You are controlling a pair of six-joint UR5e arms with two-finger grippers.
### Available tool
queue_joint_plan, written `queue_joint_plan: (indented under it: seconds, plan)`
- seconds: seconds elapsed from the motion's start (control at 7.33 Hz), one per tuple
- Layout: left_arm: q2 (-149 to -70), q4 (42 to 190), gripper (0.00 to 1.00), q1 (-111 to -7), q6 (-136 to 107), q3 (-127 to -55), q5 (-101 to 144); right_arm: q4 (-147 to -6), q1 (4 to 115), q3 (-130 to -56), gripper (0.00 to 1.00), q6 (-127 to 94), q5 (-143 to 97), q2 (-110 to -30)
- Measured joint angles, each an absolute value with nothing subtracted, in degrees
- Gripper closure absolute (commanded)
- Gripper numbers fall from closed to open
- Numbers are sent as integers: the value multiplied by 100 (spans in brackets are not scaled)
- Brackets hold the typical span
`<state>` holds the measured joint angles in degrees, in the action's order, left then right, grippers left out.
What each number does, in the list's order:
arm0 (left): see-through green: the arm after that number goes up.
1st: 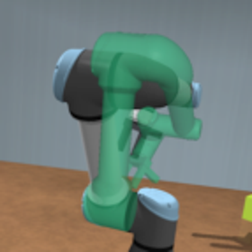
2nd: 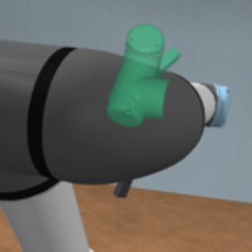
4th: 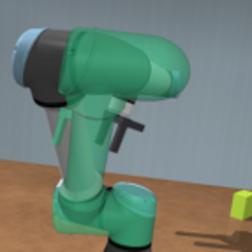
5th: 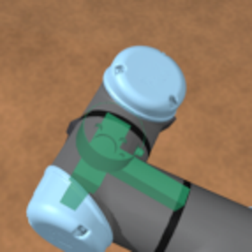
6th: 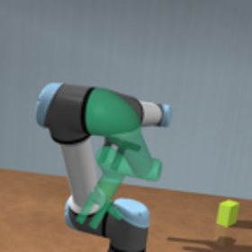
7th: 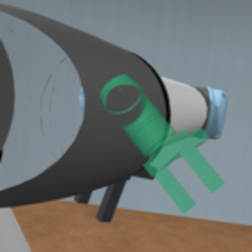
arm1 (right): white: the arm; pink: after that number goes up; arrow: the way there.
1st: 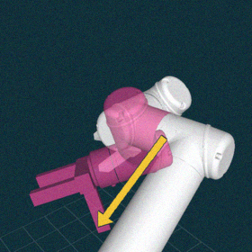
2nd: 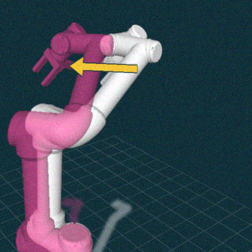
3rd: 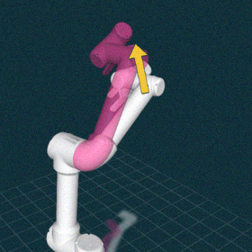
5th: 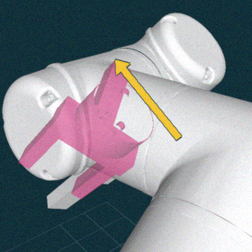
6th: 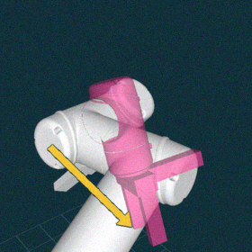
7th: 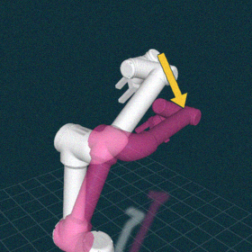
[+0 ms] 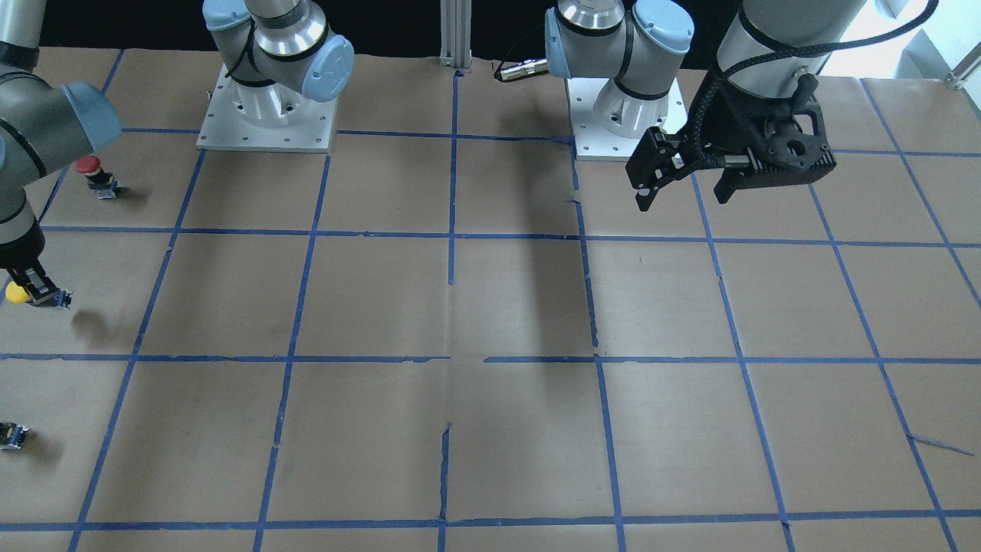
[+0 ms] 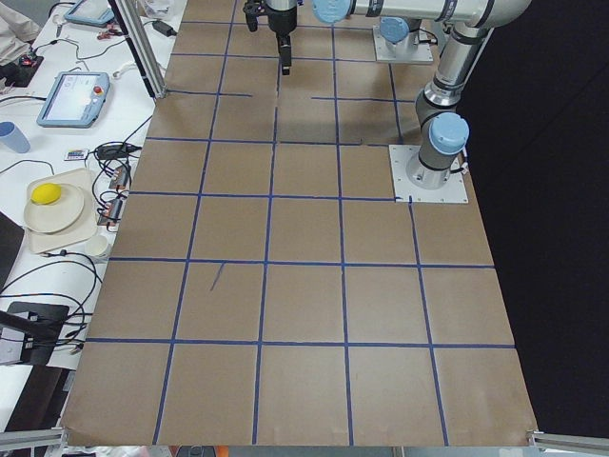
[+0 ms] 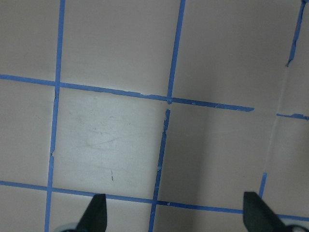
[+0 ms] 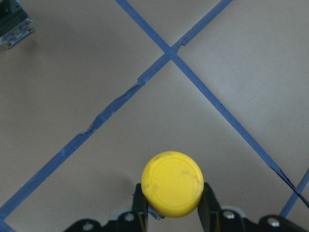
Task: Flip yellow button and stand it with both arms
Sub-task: 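Lower the button upright onto the table with the right gripper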
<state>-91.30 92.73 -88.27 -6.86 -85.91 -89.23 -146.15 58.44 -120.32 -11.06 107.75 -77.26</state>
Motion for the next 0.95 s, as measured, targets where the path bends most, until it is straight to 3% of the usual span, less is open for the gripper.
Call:
queue_joint_plan:
  seconds: [0.55, 0.95]
  plan:
    - [-9123, 9272, 0, -8826, -693, -8596, -8913, -15001, 5812, -12302, 82, -1395, 10846, -7666]
    - [-9116, 9272, 0, -8824, -694, -8595, -8908, -14908, 5818, -12344, 71, -1357, 10893, -7792]
